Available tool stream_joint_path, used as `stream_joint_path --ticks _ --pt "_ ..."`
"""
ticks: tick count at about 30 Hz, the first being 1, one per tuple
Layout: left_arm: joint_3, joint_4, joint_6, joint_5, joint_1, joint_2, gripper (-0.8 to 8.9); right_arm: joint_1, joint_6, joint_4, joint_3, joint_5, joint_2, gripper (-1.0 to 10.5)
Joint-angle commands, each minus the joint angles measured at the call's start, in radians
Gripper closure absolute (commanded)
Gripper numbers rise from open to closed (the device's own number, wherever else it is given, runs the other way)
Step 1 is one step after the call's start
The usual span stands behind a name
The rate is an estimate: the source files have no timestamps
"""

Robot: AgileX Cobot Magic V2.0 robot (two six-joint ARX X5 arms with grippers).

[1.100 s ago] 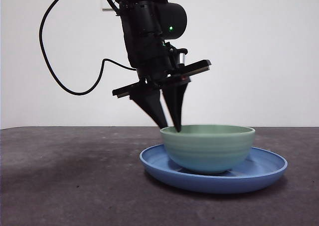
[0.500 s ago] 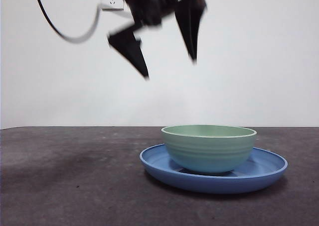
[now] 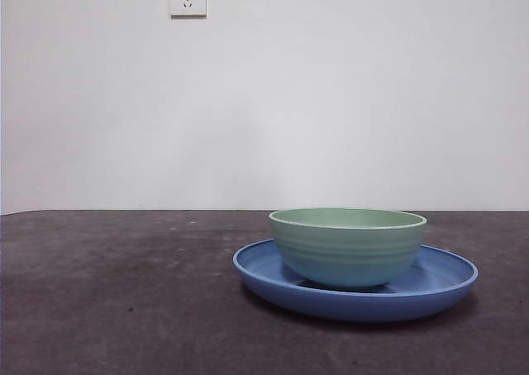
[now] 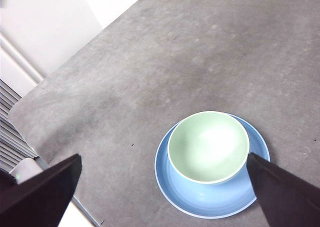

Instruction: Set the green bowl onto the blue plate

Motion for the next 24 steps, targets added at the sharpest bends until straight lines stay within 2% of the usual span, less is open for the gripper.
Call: stream_joint_path --ticks 1,12,15,19,24 --pt "-0.091 0.05 0.027 0.0 -0.004 -0.116 2.15 0.005 0.011 0.006 0.02 -0.001 0.004 2.9" --pt "-0.738 0.359 0.026 0.0 -0.004 -0.629 2.15 0.005 0.011 0.0 0.02 -0.001 0.004 2.9" --pt "-0.884 0.412 -0.01 0.0 -0.004 -0.754 2.15 0.005 0.011 -0.005 0.02 0.0 0.004 2.9" --pt "-0.995 0.42 -0.079 0.001 -0.004 -0.87 2.15 0.005 0.011 -0.008 0.02 0.0 0.004 2.9" --pt "-1.013 0.433 -0.092 0.001 -0.004 -0.927 2.16 0.005 0.011 -0.008 0.02 -0.001 0.004 2.9"
